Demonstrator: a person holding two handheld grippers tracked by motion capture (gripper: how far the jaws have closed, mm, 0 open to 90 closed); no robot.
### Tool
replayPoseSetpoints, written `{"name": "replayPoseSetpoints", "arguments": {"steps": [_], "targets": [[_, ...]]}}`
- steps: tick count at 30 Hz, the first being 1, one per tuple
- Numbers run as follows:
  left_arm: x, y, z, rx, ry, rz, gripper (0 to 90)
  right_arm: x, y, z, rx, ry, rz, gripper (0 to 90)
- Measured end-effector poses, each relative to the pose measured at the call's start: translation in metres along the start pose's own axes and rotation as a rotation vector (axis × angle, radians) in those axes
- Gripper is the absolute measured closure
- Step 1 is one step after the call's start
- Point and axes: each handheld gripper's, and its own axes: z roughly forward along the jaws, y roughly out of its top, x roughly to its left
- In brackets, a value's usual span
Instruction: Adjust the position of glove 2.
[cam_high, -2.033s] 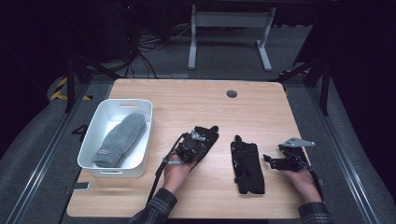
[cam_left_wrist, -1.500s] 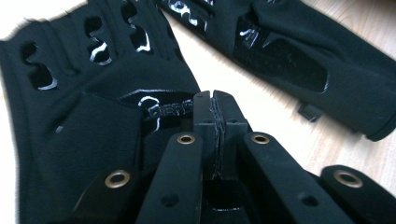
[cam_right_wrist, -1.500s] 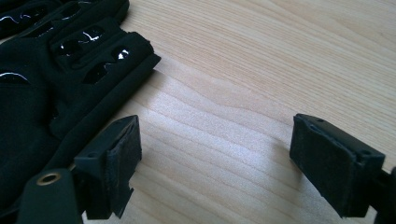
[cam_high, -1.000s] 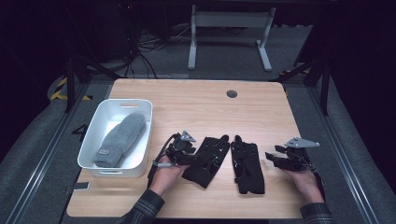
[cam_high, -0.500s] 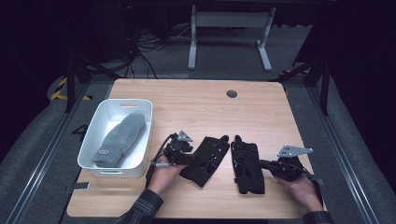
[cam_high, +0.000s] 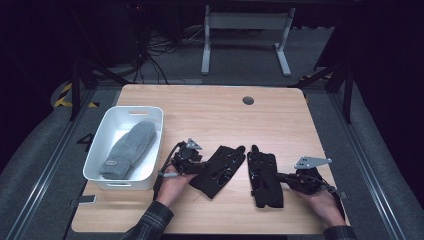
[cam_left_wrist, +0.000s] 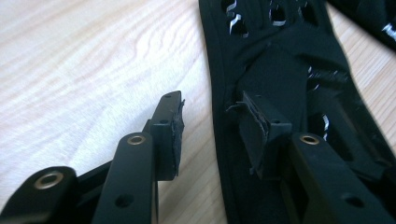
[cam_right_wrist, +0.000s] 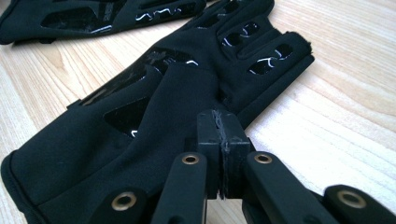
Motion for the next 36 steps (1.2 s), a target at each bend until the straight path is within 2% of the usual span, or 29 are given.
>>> {"name": "replayPoseSetpoints", "arguments": {"steps": [3, 5, 7, 8, 12, 17, 18, 20, 22, 25, 29, 34, 36], "targets": [[-0.003, 0.001, 0.0, 0.012, 0.007, 0.018, 67.0, 0.0, 0.0, 0.002, 0.011, 0.008, -0.004, 89.9], [-0.004, 0.001, 0.001, 0.019, -0.012, 0.019, 80.3, 0.001, 0.0, 0.003, 0.015, 0.007, -0.007, 89.9], [-0.007, 0.002, 0.0, 0.027, 0.003, 0.025, 85.7, 0.001, 0.0, 0.003, 0.015, 0.009, -0.008, 89.9], [-0.007, 0.003, 0.001, 0.03, 0.007, 0.01, 86.9, 0.001, 0.0, 0.004, 0.014, 0.011, -0.008, 89.9], [-0.006, 0.002, 0.0, 0.003, -0.054, -0.058, 87.9, 0.005, 0.002, 0.007, 0.017, 0.027, -0.016, 89.9], [-0.007, 0.004, -0.007, -0.043, -0.08, -0.072, 88.1, 0.007, 0.004, 0.009, 0.018, 0.043, -0.025, 90.0], [-0.007, 0.004, -0.008, -0.07, -0.101, -0.084, 88.1, 0.008, 0.004, 0.01, 0.017, 0.045, -0.028, 90.0], [-0.007, 0.006, -0.009, -0.09, -0.111, -0.089, 88.0, 0.009, 0.005, 0.011, 0.019, 0.046, -0.03, 90.0], [-0.007, 0.007, -0.011, -0.118, -0.142, -0.104, 88.1, 0.01, 0.006, 0.012, 0.019, 0.05, -0.032, 90.0], [-0.009, 0.013, -0.017, -0.151, -0.14, -0.095, 88.2, 0.012, 0.008, 0.016, 0.021, 0.06, -0.041, 90.0], [-0.006, 0.02, -0.024, -0.188, -0.163, -0.106, 88.3, 0.015, 0.012, 0.021, 0.022, 0.072, -0.051, 90.0], [-0.004, 0.031, -0.031, -0.213, -0.182, -0.105, 88.4, 0.019, 0.018, 0.029, 0.032, 0.086, -0.07, 90.0], [-0.005, 0.036, -0.033, -0.217, -0.182, -0.088, 88.3, 0.02, 0.021, 0.032, 0.029, 0.087, -0.078, 90.0]]}}
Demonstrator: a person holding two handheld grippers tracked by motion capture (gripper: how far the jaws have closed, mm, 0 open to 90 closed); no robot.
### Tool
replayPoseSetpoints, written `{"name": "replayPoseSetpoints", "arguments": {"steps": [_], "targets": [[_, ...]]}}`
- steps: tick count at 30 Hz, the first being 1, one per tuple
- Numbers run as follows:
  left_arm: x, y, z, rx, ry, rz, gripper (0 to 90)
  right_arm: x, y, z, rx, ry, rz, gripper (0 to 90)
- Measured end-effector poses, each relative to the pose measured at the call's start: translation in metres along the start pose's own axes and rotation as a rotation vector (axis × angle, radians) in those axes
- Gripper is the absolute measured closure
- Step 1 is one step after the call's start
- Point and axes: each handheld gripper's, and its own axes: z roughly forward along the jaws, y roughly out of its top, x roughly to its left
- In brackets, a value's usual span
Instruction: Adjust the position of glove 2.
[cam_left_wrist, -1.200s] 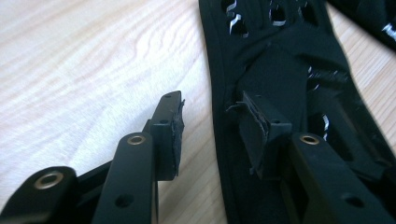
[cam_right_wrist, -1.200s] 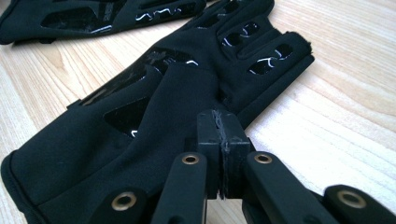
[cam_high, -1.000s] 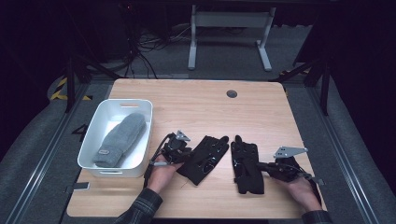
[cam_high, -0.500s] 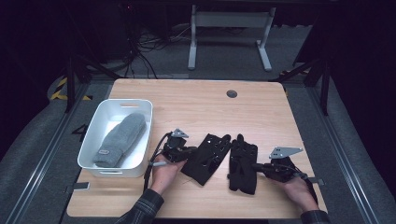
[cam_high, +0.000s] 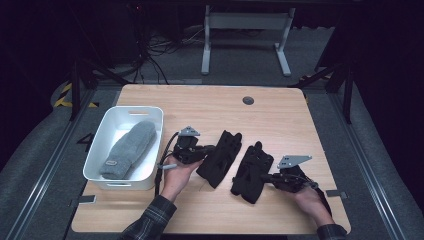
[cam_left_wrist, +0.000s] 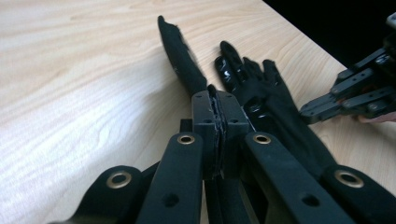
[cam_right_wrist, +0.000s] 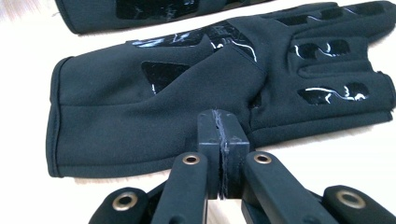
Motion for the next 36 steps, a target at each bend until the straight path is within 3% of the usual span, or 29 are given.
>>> {"name": "replayPoseSetpoints", "arguments": {"steps": [7, 22, 33, 36], "targets": [[-0.008, 0.014, 0.001, 0.002, -0.02, 0.049, 88.4, 0.0, 0.011, 0.013, 0.0, 0.02, -0.013, 90.0], [-0.023, 0.033, 0.016, -0.004, -0.049, 0.098, 88.4, 0.004, 0.025, 0.03, -0.008, 0.035, -0.033, 90.0], [-0.043, 0.032, 0.039, 0.044, -0.118, 0.137, 88.3, 0.007, 0.033, 0.039, -0.017, 0.031, -0.04, 90.0], [-0.049, 0.028, 0.048, 0.077, -0.133, 0.155, 88.3, 0.008, 0.035, 0.042, -0.02, 0.03, -0.042, 90.0]]}}
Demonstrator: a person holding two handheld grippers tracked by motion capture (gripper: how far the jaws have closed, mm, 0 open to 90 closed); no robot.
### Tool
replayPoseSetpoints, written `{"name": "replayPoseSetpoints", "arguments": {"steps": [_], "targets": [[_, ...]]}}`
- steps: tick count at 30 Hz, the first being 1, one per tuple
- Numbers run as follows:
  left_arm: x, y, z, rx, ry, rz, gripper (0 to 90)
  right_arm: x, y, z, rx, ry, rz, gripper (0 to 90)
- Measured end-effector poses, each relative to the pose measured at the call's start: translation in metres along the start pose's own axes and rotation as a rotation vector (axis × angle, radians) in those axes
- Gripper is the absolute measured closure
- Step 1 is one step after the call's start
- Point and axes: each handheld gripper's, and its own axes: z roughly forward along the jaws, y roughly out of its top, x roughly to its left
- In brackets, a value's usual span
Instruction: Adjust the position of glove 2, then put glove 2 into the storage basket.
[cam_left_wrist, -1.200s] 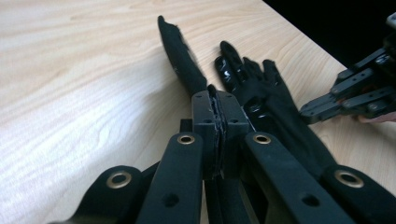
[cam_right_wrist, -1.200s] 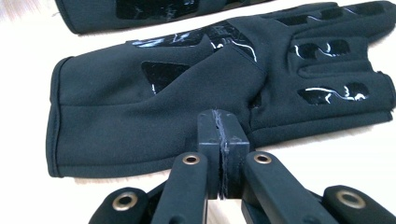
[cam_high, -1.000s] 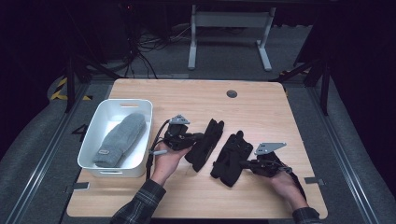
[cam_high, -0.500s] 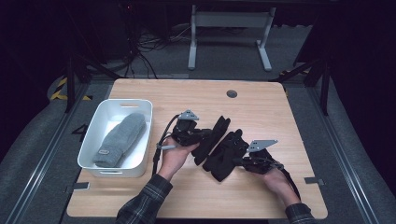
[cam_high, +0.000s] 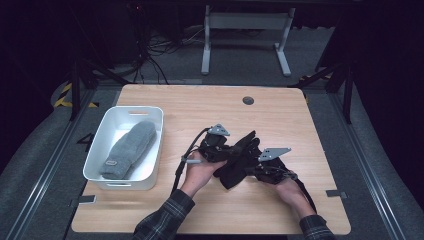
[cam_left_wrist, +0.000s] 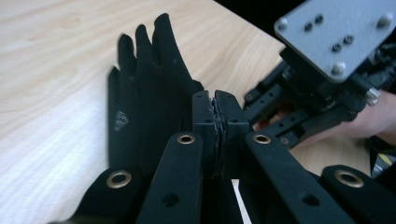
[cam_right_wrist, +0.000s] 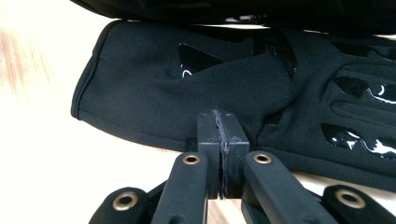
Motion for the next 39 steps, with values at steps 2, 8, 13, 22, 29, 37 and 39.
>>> {"name": "replayPoseSetpoints", "arguments": {"steps": [2, 8, 13, 22, 29, 37, 39], "targets": [[-0.002, -0.003, 0.005, 0.016, -0.014, 0.001, 88.2, 0.001, 0.001, 0.0, -0.001, -0.005, -0.007, 90.0], [-0.007, -0.01, 0.019, 0.048, -0.048, -0.003, 88.1, -0.004, -0.003, -0.022, -0.054, -0.032, 0.016, 90.0], [-0.01, -0.018, 0.032, 0.087, -0.078, -0.01, 87.5, -0.017, -0.013, -0.04, -0.074, -0.085, 0.051, 90.0], [-0.016, -0.024, 0.033, 0.109, -0.085, 0.009, 83.5, -0.038, -0.031, -0.065, -0.078, -0.18, 0.097, 69.7], [-0.016, -0.04, 0.044, 0.192, -0.068, 0.01, 87.6, -0.049, -0.043, -0.07, -0.067, -0.264, 0.126, 41.6], [-0.005, -0.054, 0.017, 0.219, -0.012, 0.006, 89.2, -0.058, -0.049, -0.066, -0.044, -0.321, 0.154, 31.6], [-0.003, -0.056, 0.013, 0.219, -0.002, 0.002, 89.2, -0.058, -0.05, -0.066, -0.04, -0.325, 0.153, 31.1]]}}
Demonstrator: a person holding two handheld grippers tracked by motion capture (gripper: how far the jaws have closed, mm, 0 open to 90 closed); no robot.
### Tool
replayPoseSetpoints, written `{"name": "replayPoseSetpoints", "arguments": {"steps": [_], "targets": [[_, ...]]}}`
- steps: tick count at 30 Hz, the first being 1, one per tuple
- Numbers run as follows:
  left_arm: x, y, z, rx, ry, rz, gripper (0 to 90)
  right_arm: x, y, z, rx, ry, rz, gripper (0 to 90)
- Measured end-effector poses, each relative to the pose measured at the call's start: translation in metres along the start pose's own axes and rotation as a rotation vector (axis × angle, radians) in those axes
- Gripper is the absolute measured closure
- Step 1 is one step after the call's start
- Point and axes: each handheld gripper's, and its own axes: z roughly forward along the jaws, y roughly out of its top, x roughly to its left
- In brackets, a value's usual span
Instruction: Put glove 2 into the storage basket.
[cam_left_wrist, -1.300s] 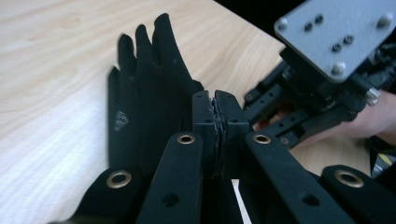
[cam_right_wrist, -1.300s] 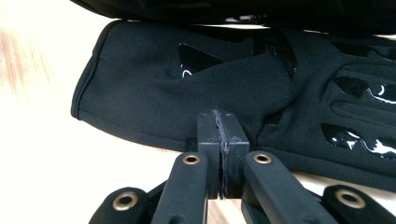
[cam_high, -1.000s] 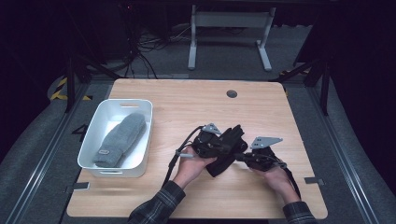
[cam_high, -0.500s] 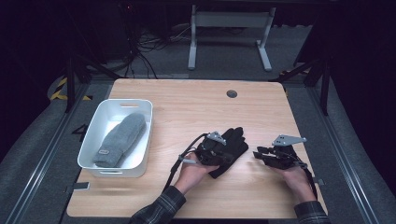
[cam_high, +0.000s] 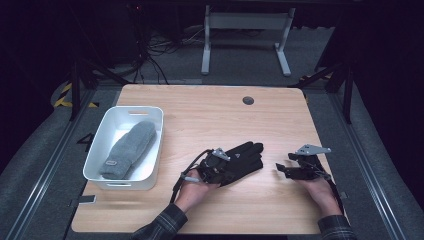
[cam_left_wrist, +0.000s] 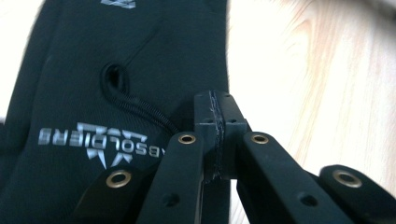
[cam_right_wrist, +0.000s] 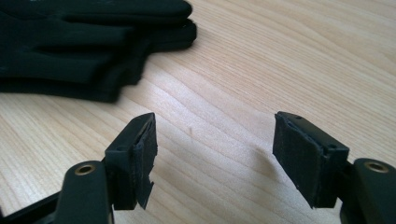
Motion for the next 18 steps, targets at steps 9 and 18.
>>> {"name": "replayPoseSetpoints", "arguments": {"steps": [9, 18], "targets": [[0.002, -0.002, -0.022, -0.013, 0.04, 0.086, 68.7, -0.003, -0.002, 0.005, 0.013, -0.023, 0.005, 27.1], [0.016, 0.032, -0.021, 0.025, 0.072, 0.257, 27.7, -0.005, -0.004, 0.008, 0.008, -0.025, 0.0, 23.7]]}}
